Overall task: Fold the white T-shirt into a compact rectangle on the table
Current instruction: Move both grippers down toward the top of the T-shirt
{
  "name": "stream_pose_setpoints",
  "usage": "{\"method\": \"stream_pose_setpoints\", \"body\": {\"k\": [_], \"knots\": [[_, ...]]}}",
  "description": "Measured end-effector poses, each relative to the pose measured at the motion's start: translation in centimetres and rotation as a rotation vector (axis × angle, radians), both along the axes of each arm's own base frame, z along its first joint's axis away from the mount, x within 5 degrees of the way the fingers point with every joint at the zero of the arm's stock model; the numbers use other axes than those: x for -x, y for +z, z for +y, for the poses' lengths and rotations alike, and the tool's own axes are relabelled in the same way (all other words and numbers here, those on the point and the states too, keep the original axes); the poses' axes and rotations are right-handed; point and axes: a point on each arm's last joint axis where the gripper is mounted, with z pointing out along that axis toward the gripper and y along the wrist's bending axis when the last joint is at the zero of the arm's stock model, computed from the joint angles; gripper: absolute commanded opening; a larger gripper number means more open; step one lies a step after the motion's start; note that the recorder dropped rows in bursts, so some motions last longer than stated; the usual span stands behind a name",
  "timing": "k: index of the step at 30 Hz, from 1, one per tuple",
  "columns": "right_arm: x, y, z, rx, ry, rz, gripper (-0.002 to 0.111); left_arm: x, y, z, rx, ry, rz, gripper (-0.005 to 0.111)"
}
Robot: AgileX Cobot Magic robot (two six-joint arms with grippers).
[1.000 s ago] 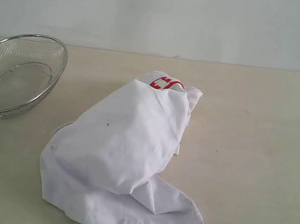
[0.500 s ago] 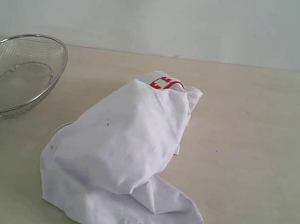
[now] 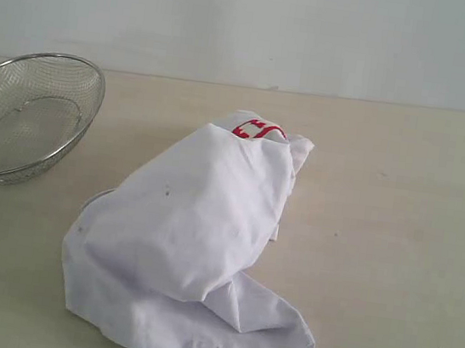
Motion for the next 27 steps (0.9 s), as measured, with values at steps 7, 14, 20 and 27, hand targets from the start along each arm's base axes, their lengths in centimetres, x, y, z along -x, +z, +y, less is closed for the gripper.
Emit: {"method": "stream_pose_setpoints", "body": {"k": [7,14,20,27], "knots": [[-5.3,-3.4,0.9,-0.031,0.027,0.102,0.000,0.6,0.6,-0.2,-0.010,-0.015,-0.030,0.049],[-9.0,-5.0,1.9,-0.034,0.109,0.137,0.000,-1.1,-1.4,-1.0,0.009,-0.049,0.034,0.046],[-14.2,-5.9,2.8,-0.060,0.145,0.245,0.001,-3.0,-4.8,-5.0,-0.083,-0.178,0.050,0.022],[-19.4,-9.8,3.3,-0.107,0.109,0.356,0.049,-3.2,-7.4,-8.5,-0.173,-0.307,0.092,0.021]]}}
